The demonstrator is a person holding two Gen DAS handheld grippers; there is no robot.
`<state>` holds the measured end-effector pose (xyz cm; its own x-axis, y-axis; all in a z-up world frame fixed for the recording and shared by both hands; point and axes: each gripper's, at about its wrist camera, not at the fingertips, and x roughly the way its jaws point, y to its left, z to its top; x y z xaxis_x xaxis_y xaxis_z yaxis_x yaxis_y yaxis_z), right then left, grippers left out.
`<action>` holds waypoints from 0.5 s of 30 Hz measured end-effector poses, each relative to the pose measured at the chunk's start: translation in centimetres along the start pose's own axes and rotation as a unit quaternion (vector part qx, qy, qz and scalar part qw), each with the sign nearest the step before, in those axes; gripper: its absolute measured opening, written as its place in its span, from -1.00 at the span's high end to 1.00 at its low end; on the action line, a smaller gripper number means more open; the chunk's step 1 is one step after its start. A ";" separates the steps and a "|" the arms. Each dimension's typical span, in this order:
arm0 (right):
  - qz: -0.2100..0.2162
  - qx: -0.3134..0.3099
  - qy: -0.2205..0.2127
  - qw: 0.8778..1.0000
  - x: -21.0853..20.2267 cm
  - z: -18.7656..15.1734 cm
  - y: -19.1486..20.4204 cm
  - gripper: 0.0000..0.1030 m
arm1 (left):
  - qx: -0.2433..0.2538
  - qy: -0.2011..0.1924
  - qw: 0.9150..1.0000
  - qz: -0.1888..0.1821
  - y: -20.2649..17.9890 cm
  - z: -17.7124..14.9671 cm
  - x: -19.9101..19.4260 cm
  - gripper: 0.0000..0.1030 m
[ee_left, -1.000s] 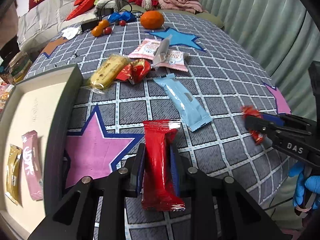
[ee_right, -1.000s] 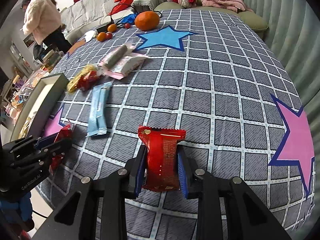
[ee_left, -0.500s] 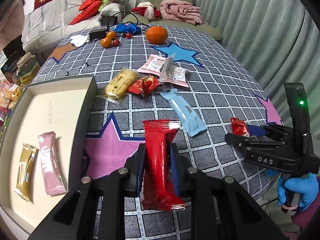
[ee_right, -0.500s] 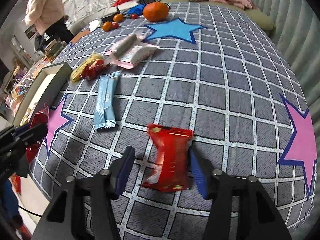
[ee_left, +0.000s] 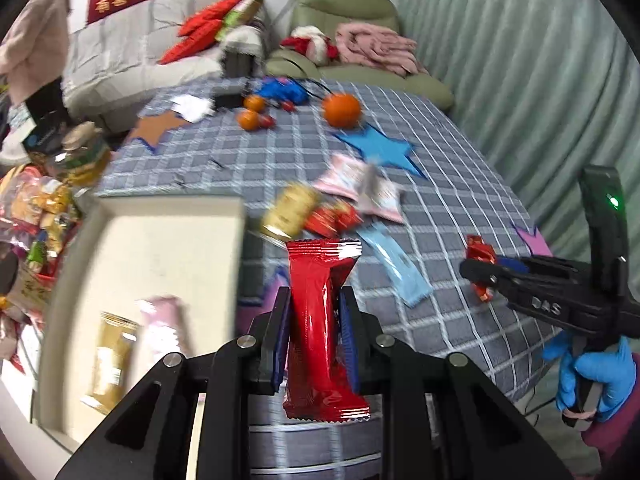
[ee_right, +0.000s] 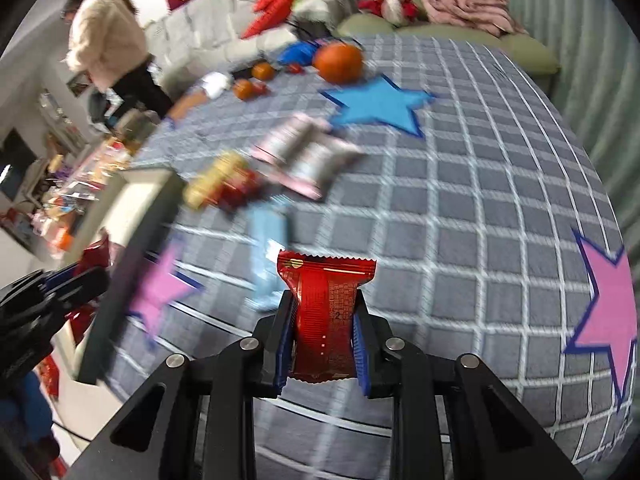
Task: Organize snacks
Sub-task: 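Carry the red bar and red packet with both grippers over the tray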
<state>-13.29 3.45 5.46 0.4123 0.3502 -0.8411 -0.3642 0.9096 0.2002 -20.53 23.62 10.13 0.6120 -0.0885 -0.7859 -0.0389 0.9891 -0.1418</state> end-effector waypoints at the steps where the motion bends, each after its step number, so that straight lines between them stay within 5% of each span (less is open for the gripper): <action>1: 0.010 -0.006 -0.002 1.000 -0.2 0.5 0.9 0.47 | -0.006 -0.007 1.000 0.009 1.2 0.4 -0.6 0.50; 11: 0.102 -0.060 0.026 0.993 3.0 4.6 11.7 0.47 | -0.083 -0.005 0.992 0.097 10.5 -0.9 -1.0 0.50; 15: 0.126 -0.094 0.049 0.986 5.2 5.5 16.2 0.47 | -0.101 0.017 0.989 0.104 12.1 -2.2 0.5 0.50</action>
<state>-12.50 21.26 7.13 0.2100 0.5280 -0.8229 -0.5965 0.7360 0.3201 -22.47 35.26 6.69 0.5471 0.1079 -0.8301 -0.3215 0.9427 -0.0894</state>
